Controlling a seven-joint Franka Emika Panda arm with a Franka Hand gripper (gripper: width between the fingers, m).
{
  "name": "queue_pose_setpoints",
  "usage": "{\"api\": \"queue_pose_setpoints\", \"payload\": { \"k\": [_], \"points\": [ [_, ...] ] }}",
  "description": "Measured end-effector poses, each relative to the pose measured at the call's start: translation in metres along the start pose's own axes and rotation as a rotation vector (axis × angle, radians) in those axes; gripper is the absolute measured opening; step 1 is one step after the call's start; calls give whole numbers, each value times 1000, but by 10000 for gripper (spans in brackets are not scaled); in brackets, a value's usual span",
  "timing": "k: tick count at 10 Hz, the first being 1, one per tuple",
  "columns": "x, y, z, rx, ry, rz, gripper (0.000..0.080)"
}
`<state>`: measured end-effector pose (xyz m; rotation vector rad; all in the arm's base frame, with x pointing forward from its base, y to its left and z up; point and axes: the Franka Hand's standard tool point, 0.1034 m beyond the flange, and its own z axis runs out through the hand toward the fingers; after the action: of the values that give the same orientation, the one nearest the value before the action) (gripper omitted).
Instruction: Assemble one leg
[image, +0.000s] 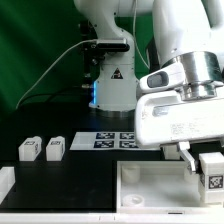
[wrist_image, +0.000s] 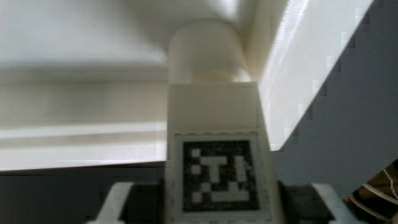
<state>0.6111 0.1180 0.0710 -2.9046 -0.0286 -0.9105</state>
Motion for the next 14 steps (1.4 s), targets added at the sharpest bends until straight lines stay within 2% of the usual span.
{"api": "queue_pose_setpoints", "payload": {
  "k": [1,2,3,4,5,6,7,8,14],
  "points": [
    [-1,-2,0,-22,2,43,293],
    [-3,-2,-1,-62,-1,107,293],
    [-3,-3,-1,-82,2,82,293],
    [-4,-1,-1,-83,-13,81,347],
    [-6,-1,0,-82,-18,82,483],
    [-6,-1,0,-82,-18,82,483],
    [-6,-1,0,-82,-18,82,617],
    [-6,-1,0,-82,-19,82,640],
    [-6,0,0,-82,-24,83,649]
  ]
}}
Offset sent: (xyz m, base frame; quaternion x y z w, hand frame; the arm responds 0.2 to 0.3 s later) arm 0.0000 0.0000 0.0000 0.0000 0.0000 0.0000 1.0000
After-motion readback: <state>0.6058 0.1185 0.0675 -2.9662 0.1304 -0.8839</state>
